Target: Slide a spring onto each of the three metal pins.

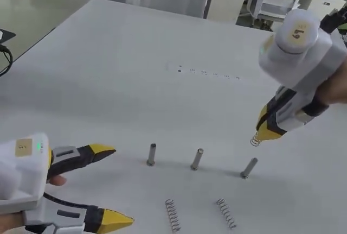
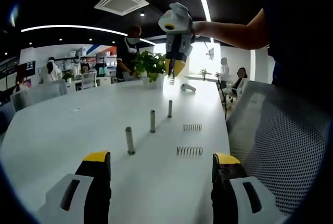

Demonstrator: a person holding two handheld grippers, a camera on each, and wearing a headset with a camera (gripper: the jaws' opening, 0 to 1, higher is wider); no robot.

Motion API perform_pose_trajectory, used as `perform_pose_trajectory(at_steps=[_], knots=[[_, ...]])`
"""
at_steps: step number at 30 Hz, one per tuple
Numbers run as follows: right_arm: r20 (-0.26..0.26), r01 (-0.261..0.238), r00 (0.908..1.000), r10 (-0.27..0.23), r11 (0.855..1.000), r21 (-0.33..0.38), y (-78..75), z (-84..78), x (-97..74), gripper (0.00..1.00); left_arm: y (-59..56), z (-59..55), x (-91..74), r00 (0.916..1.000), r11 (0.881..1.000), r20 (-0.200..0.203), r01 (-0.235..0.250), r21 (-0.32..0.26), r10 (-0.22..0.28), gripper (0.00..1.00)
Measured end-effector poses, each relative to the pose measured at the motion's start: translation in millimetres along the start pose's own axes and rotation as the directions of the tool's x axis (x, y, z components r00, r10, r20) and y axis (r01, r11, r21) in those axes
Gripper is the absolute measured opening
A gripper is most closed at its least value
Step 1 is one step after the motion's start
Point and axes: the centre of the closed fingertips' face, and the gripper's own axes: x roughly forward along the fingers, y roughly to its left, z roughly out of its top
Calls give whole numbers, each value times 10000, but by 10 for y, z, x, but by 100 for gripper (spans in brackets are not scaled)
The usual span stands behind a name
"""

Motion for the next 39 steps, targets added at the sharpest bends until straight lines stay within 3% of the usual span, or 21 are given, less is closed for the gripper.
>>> perform_pose_trajectory(at_steps=[11, 39], knots=[[-187, -90, 9998, 99, 9988, 480, -76, -220, 230, 6, 34, 13, -15, 9999, 9999, -19, -120, -66, 120, 78], [103, -418, 9991, 409, 9926, 1141, -91, -309, 473, 7, 37, -11, -35, 9997, 9999, -169, -150, -58, 149, 76]])
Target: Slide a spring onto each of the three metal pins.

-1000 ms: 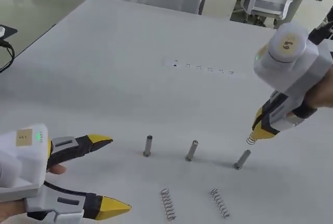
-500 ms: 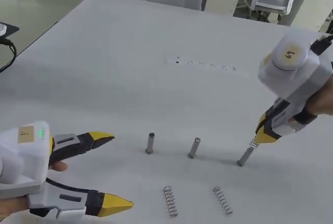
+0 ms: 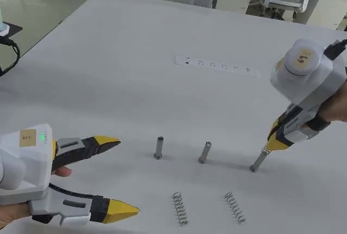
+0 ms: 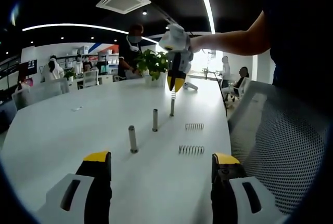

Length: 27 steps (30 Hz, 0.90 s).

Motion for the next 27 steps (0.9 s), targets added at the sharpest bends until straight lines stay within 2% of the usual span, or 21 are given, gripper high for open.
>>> perform_pose_trajectory(at_steps=[27], knots=[[-38, -218, 9998, 220, 9991, 352, -7, -88, 333, 7, 9, -16, -20, 10000, 10000, -93, 21, 38, -20, 74]])
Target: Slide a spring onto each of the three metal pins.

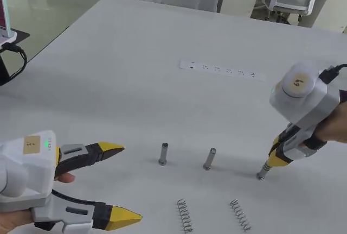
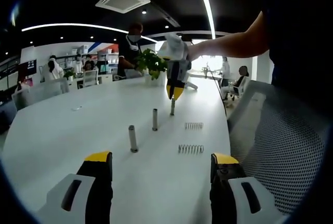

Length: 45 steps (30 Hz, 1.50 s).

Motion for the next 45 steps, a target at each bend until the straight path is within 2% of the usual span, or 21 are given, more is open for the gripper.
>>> perform_pose_trajectory(at_steps=[23, 34, 45], knots=[[-87, 121, 9999, -122, 9999, -117, -42, 15, 124, 7, -6, 24, -6, 10000, 10000, 39, -16, 17, 16, 73], [-208, 93, 9997, -96, 9999, -107, -51, -35, 230, 8, 5, 30, -7, 10000, 10000, 39, -23, 9, 23, 73], [-94, 37, 9999, -38, 10000, -85, -60, -15, 234, 8, 24, 27, 4, 10000, 10000, 51, 4, 33, -5, 73]])
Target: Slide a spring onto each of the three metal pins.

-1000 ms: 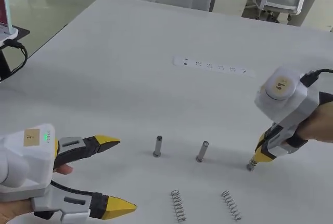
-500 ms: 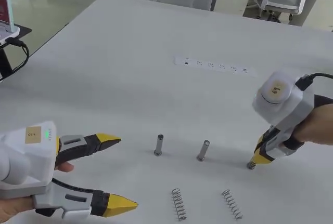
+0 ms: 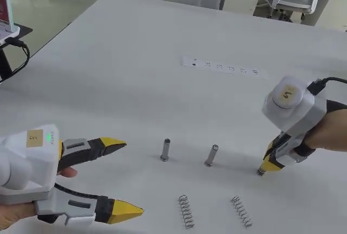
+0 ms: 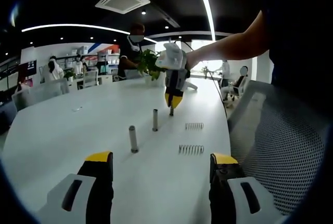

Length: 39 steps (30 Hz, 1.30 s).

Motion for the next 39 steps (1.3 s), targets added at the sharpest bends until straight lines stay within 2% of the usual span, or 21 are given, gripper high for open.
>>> perform_pose_trajectory(at_steps=[7, 9, 10, 13, 19, 28, 39], knots=[[112, 87, 9999, -86, 9999, -127, -21, 14, 7, 11, 7, -13, -12, 10000, 10000, -5, 17, -11, -17, 72], [118, -91, 9999, 91, 10000, -34, 21, 9, 8, 12, 7, -14, -16, 10000, 10000, -10, 14, -2, -14, 72], [197, 79, 9998, -77, 9999, -119, 1, 19, 8, 13, 9, -15, -19, 10000, 10000, -4, 7, -12, -7, 72], [224, 2, 9997, -1, 10000, -53, 21, 16, 4, 15, 10, -20, -22, 10000, 10000, -17, 13, -21, -13, 72], [387, 254, 9989, -247, 9995, -167, 0, 26, -32, 22, 0, -15, -22, 10000, 10000, -32, 35, -2, -35, 72], [793, 362, 9961, -384, 9989, 285, -26, -13, -101, 27, -12, -6, -23, 10000, 10000, -37, 57, 30, -57, 72], [1492, 489, 9867, -643, 9933, 1043, 16, -121, -222, 31, -27, -19, -13, 9999, 10000, -59, 83, 46, -83, 72]])
